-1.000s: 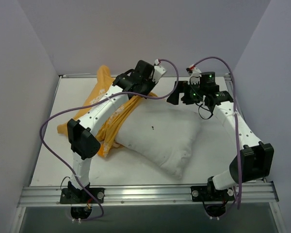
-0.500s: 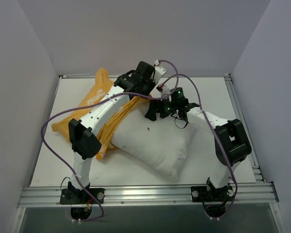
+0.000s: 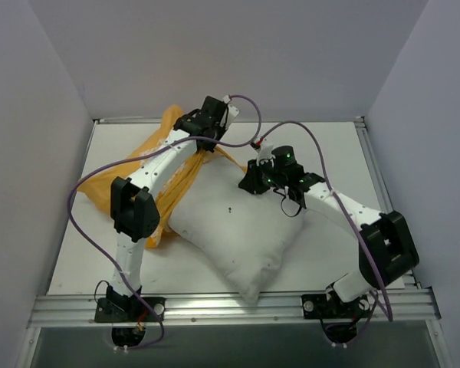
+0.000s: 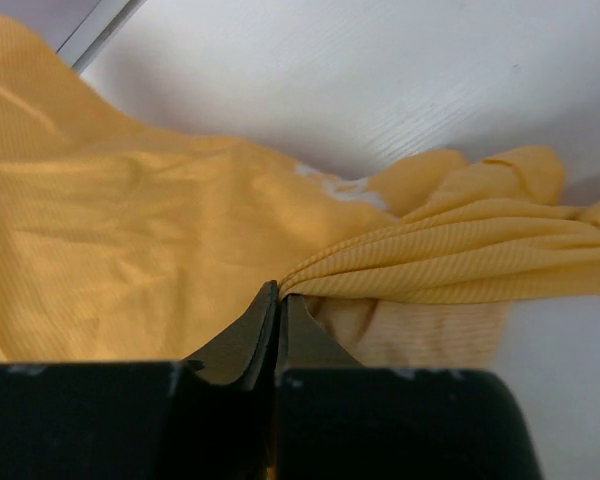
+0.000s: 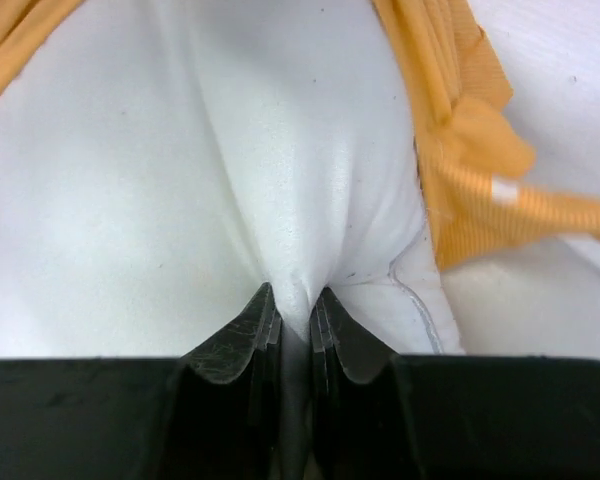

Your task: Remove the pillowcase from the pillow

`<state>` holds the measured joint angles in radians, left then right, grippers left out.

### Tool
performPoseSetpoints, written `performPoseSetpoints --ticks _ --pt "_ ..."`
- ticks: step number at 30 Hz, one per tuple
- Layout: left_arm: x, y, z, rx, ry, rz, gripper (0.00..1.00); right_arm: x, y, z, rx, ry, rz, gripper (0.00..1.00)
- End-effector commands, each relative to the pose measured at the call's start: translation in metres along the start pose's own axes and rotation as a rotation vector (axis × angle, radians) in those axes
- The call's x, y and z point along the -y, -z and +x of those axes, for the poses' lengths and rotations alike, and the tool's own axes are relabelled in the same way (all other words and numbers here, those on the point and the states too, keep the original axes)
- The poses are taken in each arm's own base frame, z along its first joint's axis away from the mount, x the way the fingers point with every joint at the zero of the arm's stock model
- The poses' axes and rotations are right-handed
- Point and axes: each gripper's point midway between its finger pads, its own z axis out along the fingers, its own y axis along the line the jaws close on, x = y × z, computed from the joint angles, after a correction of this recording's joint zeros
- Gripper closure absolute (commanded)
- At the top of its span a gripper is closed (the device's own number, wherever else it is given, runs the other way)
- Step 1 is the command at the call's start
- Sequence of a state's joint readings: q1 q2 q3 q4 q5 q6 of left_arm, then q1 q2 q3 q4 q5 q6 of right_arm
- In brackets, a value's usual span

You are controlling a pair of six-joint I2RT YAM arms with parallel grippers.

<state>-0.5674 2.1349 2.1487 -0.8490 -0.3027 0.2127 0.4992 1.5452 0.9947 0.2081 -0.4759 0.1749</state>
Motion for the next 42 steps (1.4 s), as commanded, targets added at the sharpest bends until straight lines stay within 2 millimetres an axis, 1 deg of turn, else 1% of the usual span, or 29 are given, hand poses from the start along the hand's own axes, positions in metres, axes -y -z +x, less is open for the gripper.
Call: performPoseSetpoints --ticks 1,3,4,5,7,9,12,14,15,16,17,18,19,20,23,24,26,27,28,30,31,32,34,35,36,39,40,41,42 --pt "-0.063 -0.012 -0.001 0.026 0.011 -0.170 0.98 0.014 0.045 0.049 -0.172 -0.073 0.123 1.00" --pt "-0.082 -0.017 0.006 0.014 0.000 -0.212 0.98 0.015 0.063 0.053 -0.177 -0.117 0.132 1.00" --pt "-0.099 -0.019 0.013 0.001 0.017 -0.237 0.98 0.023 0.073 0.061 -0.198 -0.160 0.161 1.00" --pt "-0.108 -0.020 0.016 -0.004 0.025 -0.250 0.98 0.028 0.080 0.069 -0.210 -0.184 0.178 1.00" --pt "-0.125 -0.020 0.018 -0.004 0.037 -0.275 0.98 0.034 0.097 0.072 -0.203 -0.217 0.210 1.00" --pt "-0.143 -0.016 0.023 -0.009 0.063 -0.289 0.98 0.048 0.113 0.072 -0.186 -0.244 0.264 1.00" --pt "-0.144 -0.010 0.022 0.005 0.078 -0.249 0.98 0.053 0.117 0.068 -0.178 -0.247 0.281 1.00" --pt "-0.133 -0.007 0.019 0.025 0.078 -0.189 0.96 0.058 0.118 0.064 -0.193 -0.236 0.308 1.00" --pt "-0.130 -0.002 0.015 0.039 0.087 -0.173 0.91 0.062 0.118 0.058 -0.194 -0.230 0.324 1.00" --pt "-0.126 0.001 0.013 0.047 0.090 -0.147 0.82 0.065 0.117 0.054 -0.186 -0.223 0.326 1.00" --pt "-0.108 0.004 0.012 0.054 0.086 -0.043 0.42 0.066 0.115 0.050 -0.188 -0.213 0.319 1.00" --pt "-0.098 0.012 0.007 0.071 0.088 0.022 0.13 0.067 0.110 0.042 -0.191 -0.207 0.320 1.00" --pt "-0.091 0.025 -0.004 0.107 0.092 0.081 0.06 0.068 0.108 0.039 -0.193 -0.204 0.317 1.00" --pt "-0.075 0.037 -0.009 0.127 0.097 0.179 0.06 0.069 0.106 0.035 -0.194 -0.194 0.315 1.00" --pt "-0.069 0.089 -0.035 0.233 0.150 0.302 0.06 0.078 0.103 0.019 -0.180 -0.151 0.329 1.00" --pt "-0.071 0.110 -0.042 0.269 0.167 0.319 0.06 0.080 0.099 0.019 -0.193 -0.146 0.326 1.00" --pt "-0.078 0.144 -0.049 0.314 0.172 0.353 0.06 0.080 0.097 0.007 -0.189 -0.127 0.316 1.00" --pt "-0.078 0.164 -0.053 0.352 0.173 0.388 0.06 0.082 0.093 0.008 -0.208 -0.123 0.308 1.00" --pt "-0.088 0.174 -0.050 0.366 0.188 0.391 0.06 0.083 0.092 -0.003 -0.191 -0.112 0.311 1.00" --pt "-0.091 0.192 -0.038 0.368 0.193 0.434 0.06 0.089 0.089 -0.006 -0.199 -0.097 0.319 1.00" --pt "-0.094 0.192 -0.028 0.345 0.195 0.437 0.06 0.090 0.088 -0.009 -0.200 -0.092 0.324 1.00" --pt "-0.097 0.188 -0.004 0.282 0.216 0.442 0.06 0.093 0.084 -0.014 -0.203 -0.089 0.325 1.00" --pt "-0.098 0.181 0.023 0.226 0.189 0.460 0.06 0.096 0.081 -0.016 -0.215 -0.089 0.328 1.00" --pt "-0.104 0.185 0.042 0.198 0.199 0.451 0.06 0.096 0.078 -0.019 -0.219 -0.088 0.322 1.00" --pt "-0.097 0.169 0.072 0.120 0.161 0.477 0.06 0.096 0.077 -0.020 -0.219 -0.089 0.319 1.00" --pt "-0.105 0.160 0.125 0.035 0.038 0.426 0.06 0.096 0.075 -0.022 -0.220 -0.088 0.316 1.00" --pt "-0.094 0.145 0.158 -0.044 0.016 0.454 0.06 0.097 0.075 -0.021 -0.223 -0.089 0.318 1.00" --pt "-0.098 0.145 0.172 -0.056 -0.065 0.427 0.06 0.097 0.075 -0.020 -0.225 -0.089 0.320 1.00" --pt "-0.094 0.142 0.186 -0.087 -0.090 0.440 0.06 0.098 0.075 -0.020 -0.226 -0.090 0.324 1.00"
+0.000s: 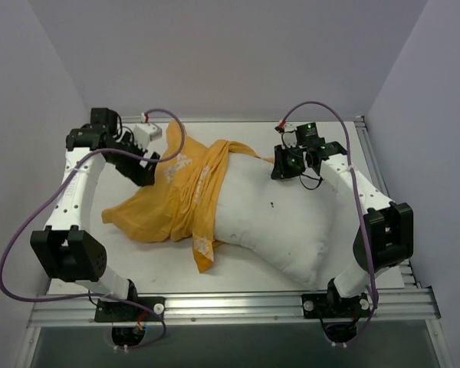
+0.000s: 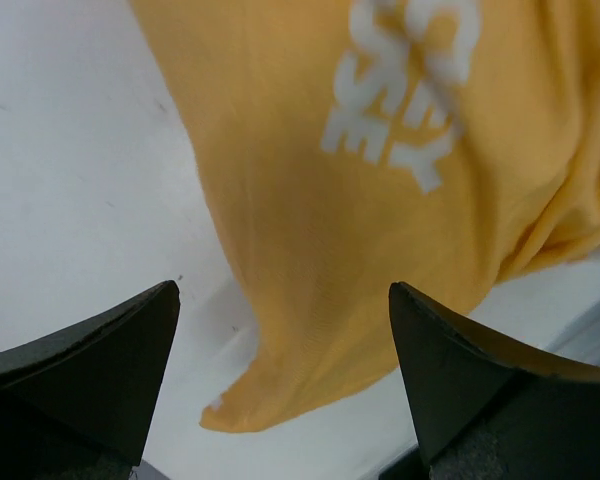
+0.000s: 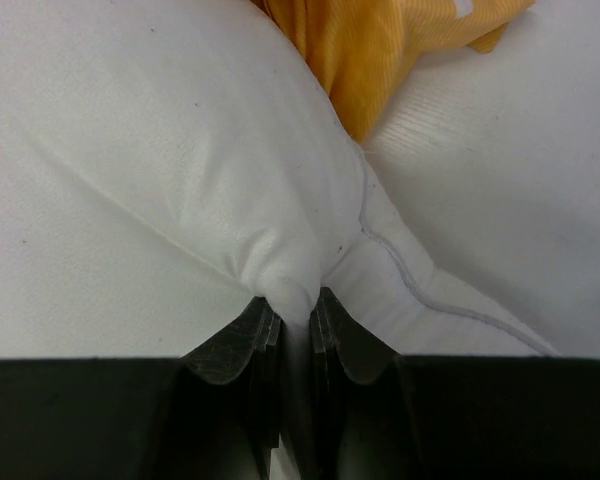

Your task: Remove the pillowcase from the pillow

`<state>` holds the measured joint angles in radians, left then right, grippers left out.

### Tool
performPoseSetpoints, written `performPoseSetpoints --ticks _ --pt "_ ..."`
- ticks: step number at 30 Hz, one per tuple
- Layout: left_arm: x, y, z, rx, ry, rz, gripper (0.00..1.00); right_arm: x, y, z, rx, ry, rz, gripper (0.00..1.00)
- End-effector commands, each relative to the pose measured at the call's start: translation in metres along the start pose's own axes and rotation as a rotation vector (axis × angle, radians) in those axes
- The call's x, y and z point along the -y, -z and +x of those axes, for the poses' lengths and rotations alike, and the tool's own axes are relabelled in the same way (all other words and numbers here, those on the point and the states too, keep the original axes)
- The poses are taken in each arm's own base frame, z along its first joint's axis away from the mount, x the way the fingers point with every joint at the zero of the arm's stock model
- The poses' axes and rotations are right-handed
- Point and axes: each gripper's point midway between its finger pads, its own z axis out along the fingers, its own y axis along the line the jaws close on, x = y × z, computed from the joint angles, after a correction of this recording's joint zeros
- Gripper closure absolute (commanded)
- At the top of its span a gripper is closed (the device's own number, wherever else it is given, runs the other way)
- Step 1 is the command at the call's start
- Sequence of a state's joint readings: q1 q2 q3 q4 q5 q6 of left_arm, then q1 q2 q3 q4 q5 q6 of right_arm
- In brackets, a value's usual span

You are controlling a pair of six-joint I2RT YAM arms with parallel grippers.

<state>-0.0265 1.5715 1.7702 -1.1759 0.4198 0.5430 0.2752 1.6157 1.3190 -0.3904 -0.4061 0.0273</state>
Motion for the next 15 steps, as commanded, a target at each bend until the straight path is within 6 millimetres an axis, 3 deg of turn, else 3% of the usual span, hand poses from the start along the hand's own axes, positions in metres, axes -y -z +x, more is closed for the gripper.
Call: performPoseSetpoints --ticks 1,6,8,9,11,12,13,15 --pt "0.005 -0.019 0.079 -0.220 -0.168 0.089 0.05 0.010 0.010 -0.011 0.019 0.016 0.060 1.00" --pt "-0.003 -0.021 0.113 -0.290 -0.178 0.115 0.00 0.011 0.012 -0.011 0.021 0.014 0.066 1.00" --pt "-0.011 -0.023 0.120 -0.300 -0.168 0.109 0.12 0.012 0.011 -0.011 0.018 0.013 0.069 1.00" --pt "-0.014 -0.022 0.122 -0.307 -0.162 0.103 0.25 0.012 0.012 -0.010 0.018 0.014 0.070 1.00" --pt "-0.018 -0.017 0.125 -0.314 -0.152 0.114 0.44 0.013 0.011 -0.010 0.016 0.012 0.074 1.00" --pt "-0.016 -0.016 0.123 -0.303 -0.146 0.132 0.73 0.013 0.011 -0.009 0.011 0.011 0.077 1.00" --pt "-0.016 -0.012 0.126 -0.305 -0.127 0.141 0.95 0.014 0.011 -0.008 0.009 0.010 0.079 1.00" --pt "-0.021 -0.009 0.128 -0.309 -0.116 0.123 0.98 0.017 0.010 -0.006 0.003 0.007 0.091 1.00"
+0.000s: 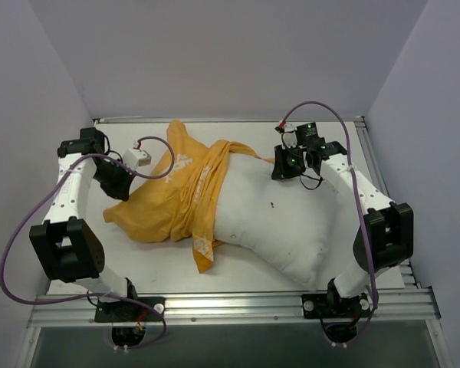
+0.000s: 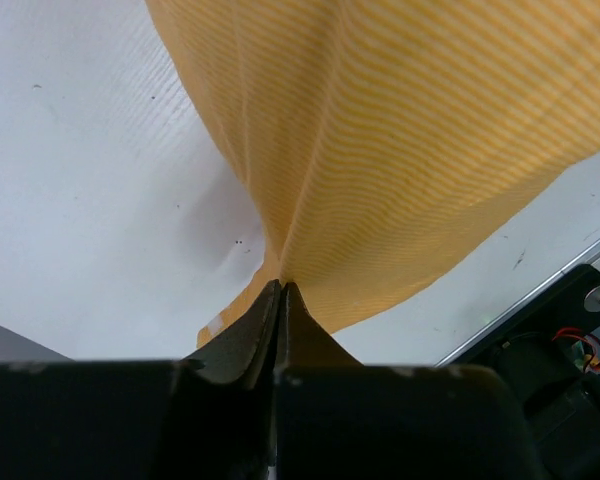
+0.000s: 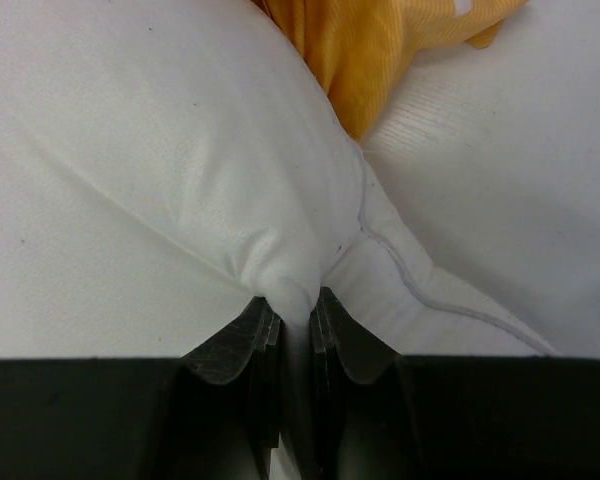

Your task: Remove the pillowcase from the pillow

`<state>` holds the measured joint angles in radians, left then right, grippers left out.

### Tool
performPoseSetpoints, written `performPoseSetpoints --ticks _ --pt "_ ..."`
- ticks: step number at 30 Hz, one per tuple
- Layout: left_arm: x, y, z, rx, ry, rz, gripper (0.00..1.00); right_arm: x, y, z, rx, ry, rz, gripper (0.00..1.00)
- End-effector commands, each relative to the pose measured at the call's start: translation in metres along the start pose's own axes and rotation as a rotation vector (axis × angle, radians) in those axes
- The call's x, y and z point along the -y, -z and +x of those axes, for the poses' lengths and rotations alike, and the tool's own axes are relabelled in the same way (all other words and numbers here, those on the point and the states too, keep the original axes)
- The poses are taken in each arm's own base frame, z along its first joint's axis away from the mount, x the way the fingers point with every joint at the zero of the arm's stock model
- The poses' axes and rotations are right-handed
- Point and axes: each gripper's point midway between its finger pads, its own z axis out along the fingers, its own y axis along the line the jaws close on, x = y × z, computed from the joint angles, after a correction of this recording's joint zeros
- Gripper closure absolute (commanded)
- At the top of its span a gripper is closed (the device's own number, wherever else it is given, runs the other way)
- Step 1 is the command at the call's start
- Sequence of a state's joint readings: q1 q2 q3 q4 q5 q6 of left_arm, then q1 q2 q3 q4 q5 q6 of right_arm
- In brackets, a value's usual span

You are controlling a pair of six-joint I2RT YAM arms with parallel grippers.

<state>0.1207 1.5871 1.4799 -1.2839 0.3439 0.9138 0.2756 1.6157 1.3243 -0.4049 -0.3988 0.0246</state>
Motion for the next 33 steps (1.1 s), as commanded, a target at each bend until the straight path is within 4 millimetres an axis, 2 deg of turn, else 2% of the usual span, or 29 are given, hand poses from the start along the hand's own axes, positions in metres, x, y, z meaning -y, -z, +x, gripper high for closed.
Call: performPoseSetpoints --ticks 1,3,4,5,7,9,10,11,16,20,23,24,26,27,28,29,30,31,33 --pt "-0.013 0.015 0.000 0.026 -0.018 -0.037 0.98 0.019 0.008 -0.006 0.007 0.004 0.097 1.00" --pt "-0.031 0.021 0.003 0.043 0.072 -0.138 0.98 0.025 0.006 -0.002 -0.009 -0.006 0.115 1.00" --pt "-0.060 0.029 0.002 0.065 0.102 -0.267 0.98 0.029 0.006 -0.001 -0.009 -0.010 0.128 1.00" --pt "-0.075 0.043 0.011 0.093 0.196 -0.343 0.98 0.035 0.007 -0.001 -0.008 -0.018 0.144 1.00" --pt "-0.104 0.065 0.014 0.140 0.258 -0.487 0.98 0.042 0.008 -0.001 -0.007 -0.036 0.163 1.00" --pt "-0.122 0.093 0.030 0.120 0.316 -0.650 0.98 0.052 0.011 -0.002 -0.002 -0.057 0.185 1.00" --pt "-0.132 0.100 0.033 0.126 0.315 -0.719 0.98 0.054 0.012 -0.004 0.002 -0.060 0.189 1.00" --pt "-0.137 0.117 0.042 0.094 0.332 -0.818 0.98 0.057 0.013 -0.003 -0.001 -0.066 0.198 1.00" --pt "-0.160 0.165 0.058 0.099 0.418 -1.068 0.98 0.067 0.018 -0.005 -0.001 -0.079 0.239 1.00" --pt "-0.167 0.183 0.061 0.167 0.475 -1.100 0.98 0.070 0.022 -0.006 0.007 -0.080 0.259 1.00" --pt "-0.162 0.215 0.048 0.281 0.503 -1.128 0.98 0.074 0.030 -0.009 0.017 -0.077 0.287 1.00" --pt "-0.157 0.231 0.037 0.332 0.508 -1.132 0.98 0.073 0.032 -0.010 0.014 -0.069 0.287 1.00" --pt "-0.146 0.247 0.017 0.421 0.490 -1.106 0.98 0.071 0.039 -0.016 0.030 -0.065 0.288 1.00" --pt "-0.143 0.264 0.007 0.461 0.477 -1.136 0.98 0.071 0.041 -0.017 0.032 -0.065 0.293 1.00" --pt "-0.144 0.274 0.006 0.470 0.480 -1.171 0.98 0.071 0.044 -0.019 0.038 -0.064 0.302 1.00" --pt "-0.148 0.286 0.009 0.475 0.494 -1.219 0.98 0.075 0.049 -0.020 0.037 -0.068 0.321 1.00" --pt "-0.154 0.309 0.009 0.503 0.499 -1.296 0.98 0.076 0.050 -0.020 0.035 -0.071 0.323 1.00" --pt "-0.165 0.314 0.016 0.486 0.525 -1.321 0.98 0.078 0.048 -0.018 0.025 -0.075 0.327 1.00" --pt "-0.171 0.335 0.032 0.483 0.589 -1.365 0.98 0.087 0.046 -0.008 -0.009 -0.087 0.365 1.00"
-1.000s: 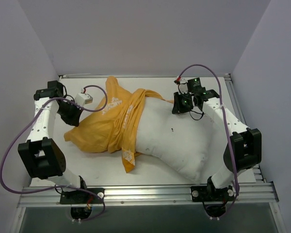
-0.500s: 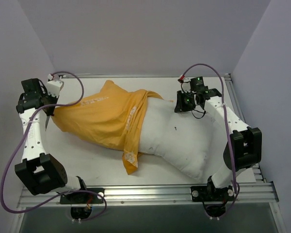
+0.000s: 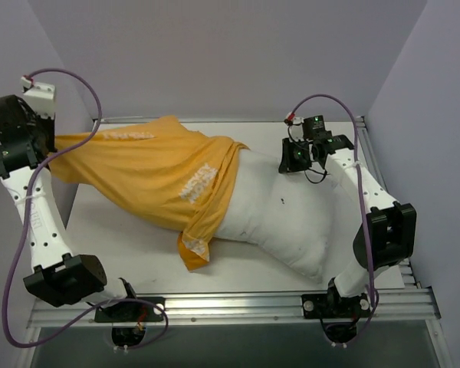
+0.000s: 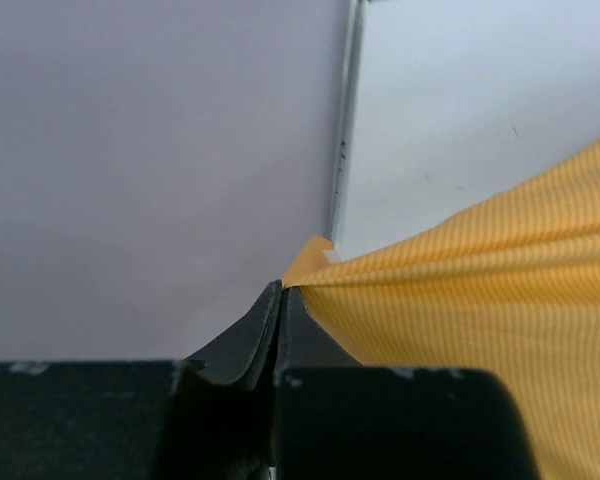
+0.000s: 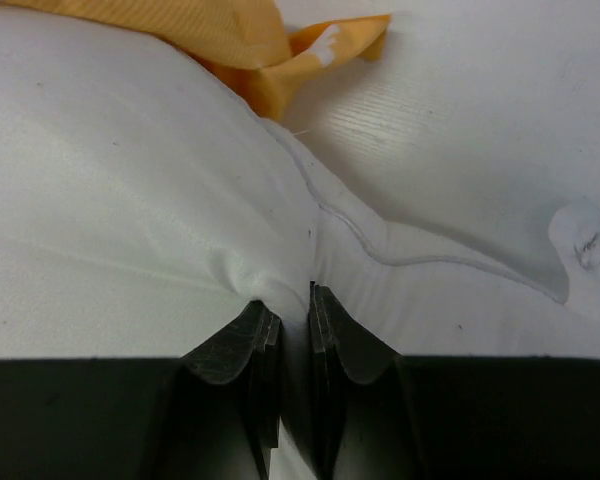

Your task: Remove the pillowcase from the pillow

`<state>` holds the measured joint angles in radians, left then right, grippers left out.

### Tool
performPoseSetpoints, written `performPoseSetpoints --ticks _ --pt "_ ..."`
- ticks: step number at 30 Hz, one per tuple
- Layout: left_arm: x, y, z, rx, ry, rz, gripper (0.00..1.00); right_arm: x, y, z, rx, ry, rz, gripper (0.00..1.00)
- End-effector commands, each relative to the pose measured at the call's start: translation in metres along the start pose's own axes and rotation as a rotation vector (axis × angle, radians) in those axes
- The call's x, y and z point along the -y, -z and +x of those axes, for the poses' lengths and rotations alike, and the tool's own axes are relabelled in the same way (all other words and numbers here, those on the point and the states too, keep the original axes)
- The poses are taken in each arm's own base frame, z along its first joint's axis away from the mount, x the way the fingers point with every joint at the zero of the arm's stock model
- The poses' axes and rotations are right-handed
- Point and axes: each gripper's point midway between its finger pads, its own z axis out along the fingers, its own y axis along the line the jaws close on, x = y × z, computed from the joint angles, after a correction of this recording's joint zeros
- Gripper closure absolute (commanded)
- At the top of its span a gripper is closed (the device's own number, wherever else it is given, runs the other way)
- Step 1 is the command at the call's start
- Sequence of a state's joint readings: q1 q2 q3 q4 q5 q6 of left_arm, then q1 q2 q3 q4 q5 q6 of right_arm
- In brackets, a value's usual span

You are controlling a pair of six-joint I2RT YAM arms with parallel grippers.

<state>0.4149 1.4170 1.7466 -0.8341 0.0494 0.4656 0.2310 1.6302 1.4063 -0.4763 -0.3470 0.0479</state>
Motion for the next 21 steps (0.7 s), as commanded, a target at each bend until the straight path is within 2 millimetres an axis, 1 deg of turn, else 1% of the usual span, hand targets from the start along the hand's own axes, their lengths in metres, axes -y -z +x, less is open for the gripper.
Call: performPoseSetpoints --ticks 1,3,4,5,6,7,8,9,10,11,12,13,14,16,18,19,21 --pt "-0.126 0.052 -0.058 0.166 0.077 -0.451 0.98 0.073 0.024 0.008 -0.030 -0.030 0.306 1.00" --pt "-0.142 0.070 -0.073 0.213 0.092 -0.514 0.98 0.079 0.023 0.013 -0.046 -0.037 0.331 1.00" --pt "-0.151 0.083 -0.086 0.257 0.097 -0.545 0.98 0.083 0.023 0.014 -0.047 -0.044 0.339 1.00" --pt "-0.155 0.089 -0.092 0.277 0.102 -0.562 0.98 0.087 0.024 0.015 -0.049 -0.055 0.350 1.00" --pt "-0.159 0.096 -0.098 0.295 0.105 -0.579 0.98 0.096 0.027 0.016 -0.052 -0.070 0.373 1.00" --pt "-0.163 0.097 -0.102 0.305 0.115 -0.590 0.98 0.101 0.027 0.018 -0.060 -0.078 0.386 1.00" --pt "-0.168 0.112 -0.114 0.351 0.131 -0.611 0.98 0.105 0.028 0.021 -0.069 -0.082 0.407 1.00" --pt "-0.170 0.117 -0.118 0.363 0.135 -0.613 0.98 0.109 0.029 0.022 -0.075 -0.086 0.421 1.00" --pt "-0.172 0.118 -0.122 0.374 0.141 -0.616 0.98 0.121 0.033 0.026 -0.085 -0.095 0.474 1.00" --pt "-0.174 0.130 -0.132 0.412 0.144 -0.624 0.98 0.126 0.035 0.027 -0.089 -0.102 0.490 1.00" --pt "-0.171 0.131 -0.134 0.418 0.146 -0.606 0.98 0.131 0.037 0.029 -0.093 -0.109 0.509 1.00" --pt "-0.170 0.131 -0.137 0.426 0.152 -0.596 0.98 0.142 0.043 0.032 -0.099 -0.125 0.547 1.00" --pt "-0.169 0.139 -0.143 0.450 0.152 -0.593 0.98 0.147 0.046 0.032 -0.097 -0.135 0.560 1.00" --pt "-0.162 0.138 -0.147 0.460 0.143 -0.562 0.98 0.159 0.054 0.033 -0.096 -0.159 0.596 1.00" --pt "-0.160 0.140 -0.150 0.471 0.139 -0.558 0.98 0.162 0.058 0.031 -0.098 -0.158 0.613 1.00" --pt "-0.164 0.140 -0.150 0.472 0.144 -0.576 0.98 0.165 0.060 0.033 -0.105 -0.157 0.634 1.00" --pt "-0.173 0.147 -0.154 0.488 0.147 -0.622 0.98 0.187 0.072 0.043 -0.132 -0.187 0.726 1.00"
